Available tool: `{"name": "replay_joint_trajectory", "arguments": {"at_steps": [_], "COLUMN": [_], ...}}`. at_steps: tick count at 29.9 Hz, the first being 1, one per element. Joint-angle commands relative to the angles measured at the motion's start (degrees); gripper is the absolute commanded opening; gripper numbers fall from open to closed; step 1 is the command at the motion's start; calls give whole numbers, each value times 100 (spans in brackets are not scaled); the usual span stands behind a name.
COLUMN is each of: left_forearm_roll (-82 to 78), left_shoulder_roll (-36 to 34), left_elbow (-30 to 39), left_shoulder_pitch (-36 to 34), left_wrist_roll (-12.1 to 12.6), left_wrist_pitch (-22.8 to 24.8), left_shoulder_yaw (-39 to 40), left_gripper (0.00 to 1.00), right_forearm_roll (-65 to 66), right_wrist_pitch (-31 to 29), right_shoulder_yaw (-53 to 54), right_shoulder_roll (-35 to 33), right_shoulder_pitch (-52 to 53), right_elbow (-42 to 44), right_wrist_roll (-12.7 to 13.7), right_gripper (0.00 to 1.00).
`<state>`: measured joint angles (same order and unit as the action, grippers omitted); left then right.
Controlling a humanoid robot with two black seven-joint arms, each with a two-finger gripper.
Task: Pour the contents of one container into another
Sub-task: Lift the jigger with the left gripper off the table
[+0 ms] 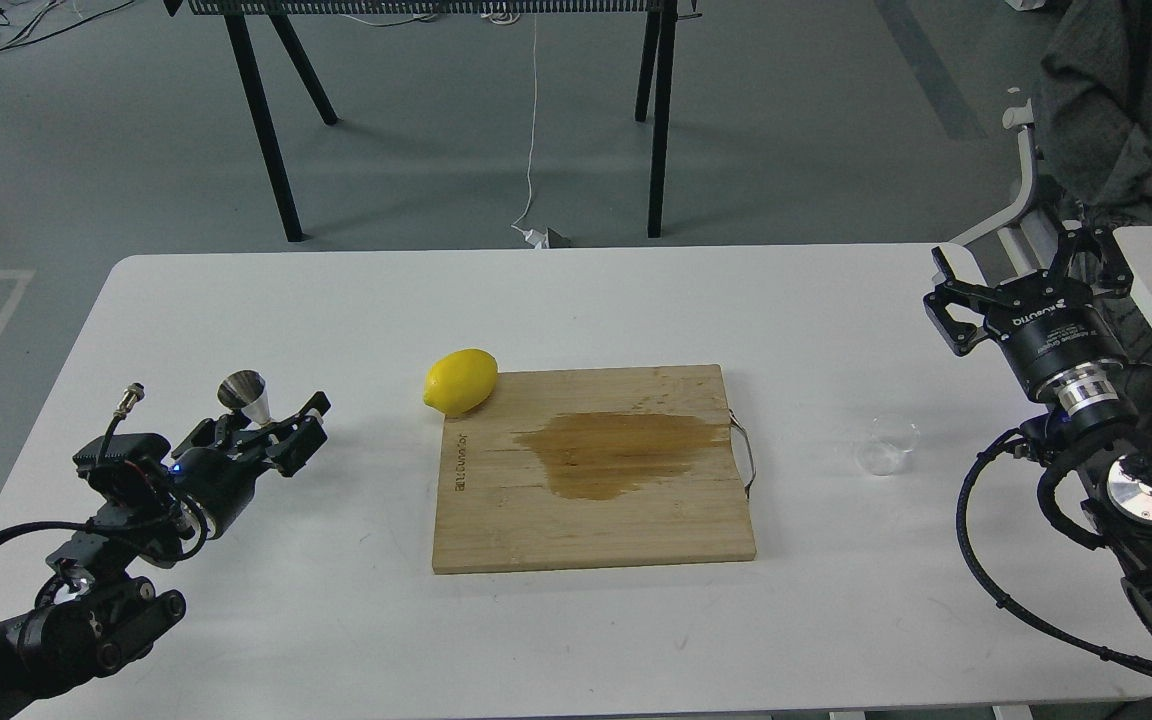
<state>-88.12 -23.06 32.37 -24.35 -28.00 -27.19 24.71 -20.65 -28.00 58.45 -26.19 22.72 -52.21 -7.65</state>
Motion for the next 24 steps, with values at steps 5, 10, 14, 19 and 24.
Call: {"name": "replay_joint_trajectory", "arguments": {"at_steps": [5,10,14,19,24], "left_forearm_roll": [-3,-3,-3,-3,-12], "left_shoulder_roll": [100,100,100,100,161], "left_elbow": [-161,-283,-354,-389,-582], "left_shoulder_pitch": [-8,-17,-17,-43,-87], "left_wrist_roll": [0,0,0,0,0], "left_wrist_pitch": [3,-6,-6,-6,-6], "left_shoulder_yaw": [-1,-1,-1,-1,-10], "left_gripper": [93,83,77,66,54], "right_forearm_roll": [0,0,0,0,0], "right_wrist_pitch": [0,0,0,0,0], "right_shoulder_yaw": [9,9,9,9,9], "right_shoulder_roll": [0,0,0,0,0], "right_shoulder_pitch": [-31,-31,-31,-31,-31], "right_elbow": [1,1,1,1,1], "right_wrist_roll": [0,0,0,0,0], "right_gripper": [99,99,99,99,99]}}
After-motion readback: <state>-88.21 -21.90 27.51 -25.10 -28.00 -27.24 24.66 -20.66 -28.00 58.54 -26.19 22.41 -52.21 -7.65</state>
